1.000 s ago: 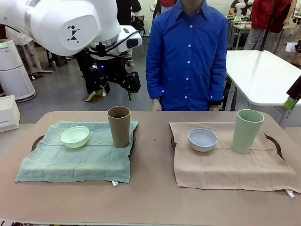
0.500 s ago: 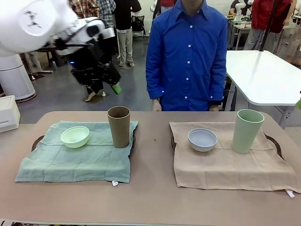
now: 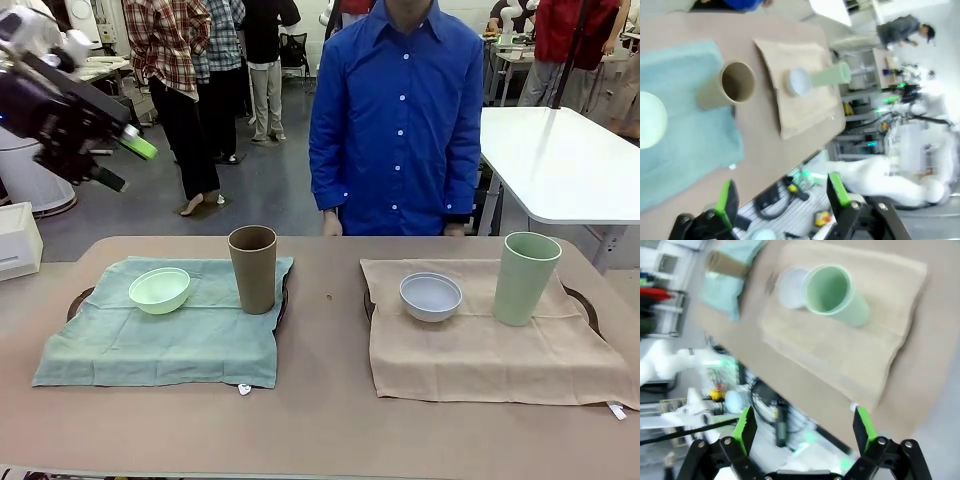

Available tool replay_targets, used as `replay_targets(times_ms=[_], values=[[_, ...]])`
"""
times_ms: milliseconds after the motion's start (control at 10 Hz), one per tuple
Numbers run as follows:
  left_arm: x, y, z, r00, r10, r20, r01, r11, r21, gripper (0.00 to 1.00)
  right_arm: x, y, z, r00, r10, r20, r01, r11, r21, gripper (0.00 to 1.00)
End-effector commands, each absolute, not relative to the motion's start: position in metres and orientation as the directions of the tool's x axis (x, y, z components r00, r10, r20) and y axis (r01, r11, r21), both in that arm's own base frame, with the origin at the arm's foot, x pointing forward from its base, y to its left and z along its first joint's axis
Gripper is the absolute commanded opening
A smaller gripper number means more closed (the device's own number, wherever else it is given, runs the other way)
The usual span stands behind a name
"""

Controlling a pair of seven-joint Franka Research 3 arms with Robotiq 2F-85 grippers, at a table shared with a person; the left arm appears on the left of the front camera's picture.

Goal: Set up a tray with a mat and arrange the tableware.
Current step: Place the Picnic Bowl and Reusable plastic cup back onto the Handle tray in front of the human's position.

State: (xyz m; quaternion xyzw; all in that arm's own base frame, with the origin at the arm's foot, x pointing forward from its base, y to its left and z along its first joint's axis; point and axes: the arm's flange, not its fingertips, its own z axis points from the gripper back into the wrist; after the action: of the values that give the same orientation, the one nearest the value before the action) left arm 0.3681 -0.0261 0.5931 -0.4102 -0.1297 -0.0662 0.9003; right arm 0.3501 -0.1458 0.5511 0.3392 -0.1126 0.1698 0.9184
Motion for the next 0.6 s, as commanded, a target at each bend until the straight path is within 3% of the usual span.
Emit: replay_targets(times_ms=[0,200,500], values=[[0.372,0.015,0.580,0.976,0.055,0.213,0.162,0.477,-0.864,0.93,0.365,-0.168,0.554,0.922,0.176,0.345,-0.383,0.557,0.737,1.00],[0.371,0.037,0.563,0.985,0.065,0.158,0.120,0.391,-0.912,0.93,0.363,-0.182,0.553,0.943,0.107,0.314,-0.329,0.422,0.845,1.00],[0.362,0.066,0.543,0.984,0.154,0.088,0.048,0.248,-0.968,0.93,0.364,-0.211,0.544,0.991,-0.015,0.137,-0.124,0.338,0.933,1.00]])
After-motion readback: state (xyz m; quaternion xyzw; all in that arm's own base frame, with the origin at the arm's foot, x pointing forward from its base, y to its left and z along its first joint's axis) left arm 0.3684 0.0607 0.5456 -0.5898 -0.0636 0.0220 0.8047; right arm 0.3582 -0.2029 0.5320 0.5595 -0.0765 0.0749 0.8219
